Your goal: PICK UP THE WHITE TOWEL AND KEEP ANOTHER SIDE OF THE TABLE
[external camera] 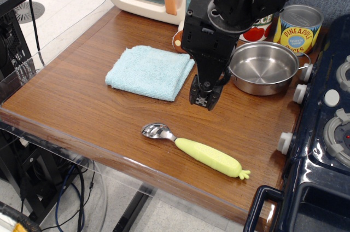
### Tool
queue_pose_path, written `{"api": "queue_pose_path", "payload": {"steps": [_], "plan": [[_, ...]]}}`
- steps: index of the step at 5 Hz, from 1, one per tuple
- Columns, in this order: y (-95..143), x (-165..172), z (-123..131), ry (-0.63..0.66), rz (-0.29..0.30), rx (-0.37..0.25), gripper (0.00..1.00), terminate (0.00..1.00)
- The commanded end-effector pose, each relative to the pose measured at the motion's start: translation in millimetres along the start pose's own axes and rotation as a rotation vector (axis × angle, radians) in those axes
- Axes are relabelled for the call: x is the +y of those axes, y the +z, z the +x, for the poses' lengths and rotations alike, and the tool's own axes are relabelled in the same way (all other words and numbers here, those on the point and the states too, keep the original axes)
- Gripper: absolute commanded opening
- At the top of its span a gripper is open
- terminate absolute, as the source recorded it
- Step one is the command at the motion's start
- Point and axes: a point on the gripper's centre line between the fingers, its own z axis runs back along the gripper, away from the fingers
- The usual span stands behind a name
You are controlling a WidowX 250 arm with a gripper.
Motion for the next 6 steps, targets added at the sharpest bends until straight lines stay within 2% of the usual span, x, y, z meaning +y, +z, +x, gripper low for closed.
{"api": "queue_pose_path", "payload": {"steps": [1,2,3,4,5,6], "plan": [[0,0,0,0.0,0.0,0.0,1.0,0.0],[-2,-12,21,0.172,0.141,0.14,1.0,0.0],[-14,-24,40,0.307,0.223,0.092,1.0,0.0],[-29,-38,60,0.42,0.297,0.071,1.0,0.0],[-48,-54,81,0.483,0.276,0.017,1.0,0.0],[-65,-68,94,0.528,0.257,-0.005,1.0,0.0]]}}
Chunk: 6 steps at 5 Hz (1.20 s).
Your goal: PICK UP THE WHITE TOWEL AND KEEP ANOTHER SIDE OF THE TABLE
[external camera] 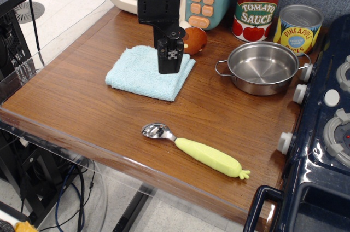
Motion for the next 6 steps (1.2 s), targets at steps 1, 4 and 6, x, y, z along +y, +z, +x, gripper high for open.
{"api": "queue_pose_path", "payload": {"steps": [1,4,6], "plan": [[-8,-46,12,0.1,-0.067,-0.015,1.0,0.0],[-68,-72,25,0.173,0.03,-0.072,1.0,0.0],[-60,-35,14,0.13,0.013,-0.051,1.0,0.0]]}}
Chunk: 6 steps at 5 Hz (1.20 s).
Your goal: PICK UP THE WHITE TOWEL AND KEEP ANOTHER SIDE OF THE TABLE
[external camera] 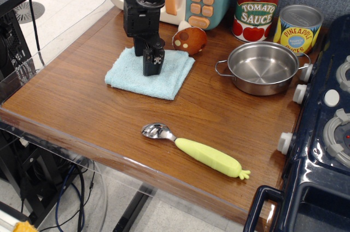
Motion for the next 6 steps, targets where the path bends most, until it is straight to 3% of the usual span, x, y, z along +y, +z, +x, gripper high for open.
{"api": "queue_pose_path", "payload": {"steps": [1,6], "plan": [[16,49,-5,-0.081,-0.047,0.027,1.0,0.0],[21,150,-53,-0.358,-0.082,0.071,1.0,0.0]]}}
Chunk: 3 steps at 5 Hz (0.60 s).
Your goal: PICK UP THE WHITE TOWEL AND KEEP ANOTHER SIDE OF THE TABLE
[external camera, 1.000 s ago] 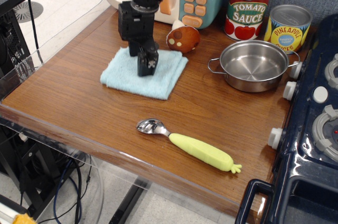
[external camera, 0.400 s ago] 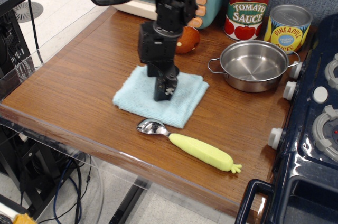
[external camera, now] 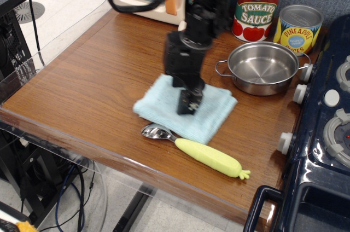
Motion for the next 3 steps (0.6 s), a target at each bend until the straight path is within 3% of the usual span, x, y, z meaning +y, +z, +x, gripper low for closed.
{"api": "queue_pose_path", "payload": {"steps": [1,3], "plan": [[10,44,-23,-0.141,-0.019,0.026,1.0,0.0],[12,48,-39,-0.188,-0.011,0.038,1.0,0.0]]}}
